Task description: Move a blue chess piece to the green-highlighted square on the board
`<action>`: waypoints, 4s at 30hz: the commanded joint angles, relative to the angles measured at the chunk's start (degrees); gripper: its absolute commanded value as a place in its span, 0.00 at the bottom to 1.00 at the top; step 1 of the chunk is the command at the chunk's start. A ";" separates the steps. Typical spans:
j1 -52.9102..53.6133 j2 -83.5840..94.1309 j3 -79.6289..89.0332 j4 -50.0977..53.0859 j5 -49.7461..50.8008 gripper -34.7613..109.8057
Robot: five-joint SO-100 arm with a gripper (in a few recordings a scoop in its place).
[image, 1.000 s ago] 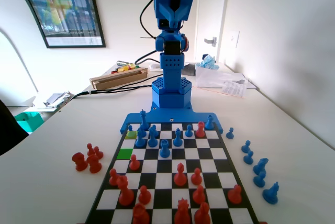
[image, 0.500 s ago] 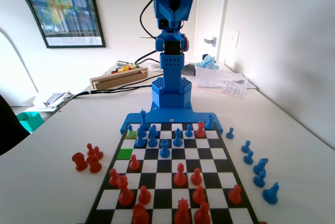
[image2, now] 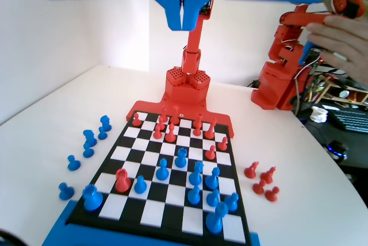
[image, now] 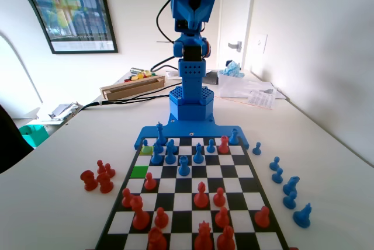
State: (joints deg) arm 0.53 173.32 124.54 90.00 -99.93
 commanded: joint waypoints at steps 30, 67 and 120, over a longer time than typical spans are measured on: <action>27.51 -40.87 -21.36 10.37 -34.63 0.25; 31.38 -72.51 2.55 -38.58 -13.54 0.25; 31.73 -75.32 15.29 -52.12 -15.38 0.31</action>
State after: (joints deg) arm 32.43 96.42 138.87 38.14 -114.79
